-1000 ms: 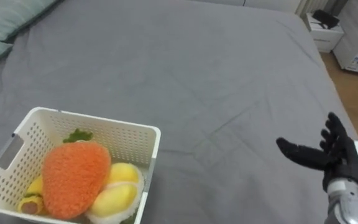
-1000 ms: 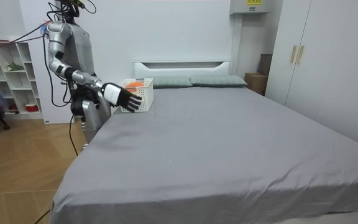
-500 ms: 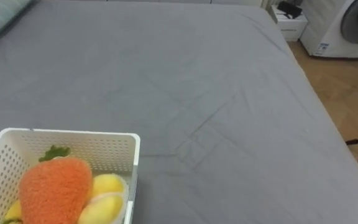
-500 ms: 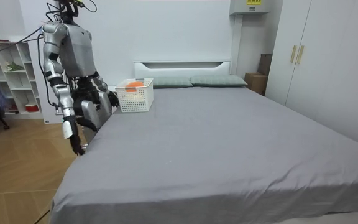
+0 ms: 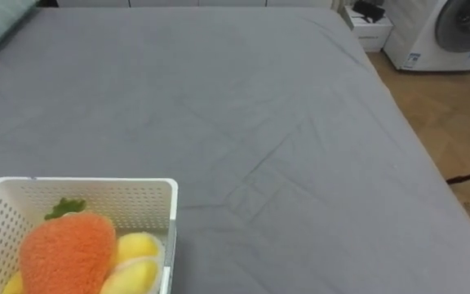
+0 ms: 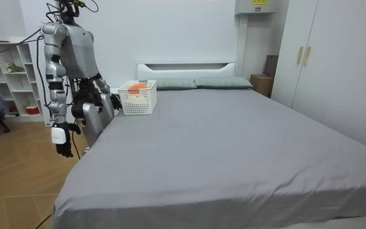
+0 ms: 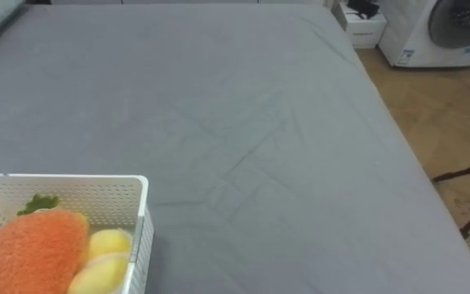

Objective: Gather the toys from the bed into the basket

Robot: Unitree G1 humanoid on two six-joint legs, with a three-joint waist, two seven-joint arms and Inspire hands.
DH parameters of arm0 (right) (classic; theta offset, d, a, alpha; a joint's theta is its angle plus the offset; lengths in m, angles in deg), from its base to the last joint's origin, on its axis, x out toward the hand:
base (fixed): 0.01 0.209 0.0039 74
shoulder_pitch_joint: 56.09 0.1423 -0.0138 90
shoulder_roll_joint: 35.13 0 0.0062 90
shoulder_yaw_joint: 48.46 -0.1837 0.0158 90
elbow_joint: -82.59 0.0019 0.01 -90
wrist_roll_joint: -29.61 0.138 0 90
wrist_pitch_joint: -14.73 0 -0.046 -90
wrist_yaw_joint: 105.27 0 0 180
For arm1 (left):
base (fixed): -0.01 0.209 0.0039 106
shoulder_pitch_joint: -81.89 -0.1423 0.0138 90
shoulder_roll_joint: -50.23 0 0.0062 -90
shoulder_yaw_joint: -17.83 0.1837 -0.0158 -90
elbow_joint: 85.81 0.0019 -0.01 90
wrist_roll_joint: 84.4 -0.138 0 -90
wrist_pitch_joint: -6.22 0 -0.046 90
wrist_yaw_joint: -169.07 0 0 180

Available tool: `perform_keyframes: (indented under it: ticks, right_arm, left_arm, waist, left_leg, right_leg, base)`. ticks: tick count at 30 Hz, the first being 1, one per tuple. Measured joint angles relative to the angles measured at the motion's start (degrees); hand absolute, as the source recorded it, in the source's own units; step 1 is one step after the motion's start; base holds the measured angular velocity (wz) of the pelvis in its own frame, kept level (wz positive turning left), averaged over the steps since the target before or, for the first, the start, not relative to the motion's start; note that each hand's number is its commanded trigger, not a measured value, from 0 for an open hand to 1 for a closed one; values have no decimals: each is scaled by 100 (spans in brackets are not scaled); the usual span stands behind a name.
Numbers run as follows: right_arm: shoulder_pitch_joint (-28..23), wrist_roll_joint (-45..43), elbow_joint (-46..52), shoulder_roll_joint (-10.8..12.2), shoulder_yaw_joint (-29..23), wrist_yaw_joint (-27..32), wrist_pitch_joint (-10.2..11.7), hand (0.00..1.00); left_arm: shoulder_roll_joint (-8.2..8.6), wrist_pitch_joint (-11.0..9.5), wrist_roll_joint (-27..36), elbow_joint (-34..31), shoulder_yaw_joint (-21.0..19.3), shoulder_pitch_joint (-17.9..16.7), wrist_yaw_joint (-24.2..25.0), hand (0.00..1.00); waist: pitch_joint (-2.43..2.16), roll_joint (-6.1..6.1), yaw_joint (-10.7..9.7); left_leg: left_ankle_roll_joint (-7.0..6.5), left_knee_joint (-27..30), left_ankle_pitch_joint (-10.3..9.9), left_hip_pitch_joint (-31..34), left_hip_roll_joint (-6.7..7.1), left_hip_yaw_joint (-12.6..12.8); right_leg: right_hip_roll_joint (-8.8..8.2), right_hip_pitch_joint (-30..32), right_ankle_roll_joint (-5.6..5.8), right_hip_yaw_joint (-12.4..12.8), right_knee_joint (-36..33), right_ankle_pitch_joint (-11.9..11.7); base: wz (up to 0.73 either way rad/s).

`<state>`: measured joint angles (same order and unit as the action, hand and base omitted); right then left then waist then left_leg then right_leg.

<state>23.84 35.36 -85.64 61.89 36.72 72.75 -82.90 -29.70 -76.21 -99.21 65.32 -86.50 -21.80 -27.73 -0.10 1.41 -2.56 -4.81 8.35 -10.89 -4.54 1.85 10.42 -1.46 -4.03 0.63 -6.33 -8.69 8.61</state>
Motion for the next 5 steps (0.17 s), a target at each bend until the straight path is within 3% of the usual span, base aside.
perform_keyframes:
  ticks: [5]
  right_arm:
    - [229, -859, 8, -7, 130, -127, -394, 0]
  left_arm:
    - [-22, 174, -120, 30, 2, 35, 98, 0]
  waist:
    - [-1, 15, 56]
  left_leg:
    - [7, 27, 6, -13, 0, -10]
  right_leg:
    - [1, 0, -6, -11, -3, 5]
  base:
    - [0]
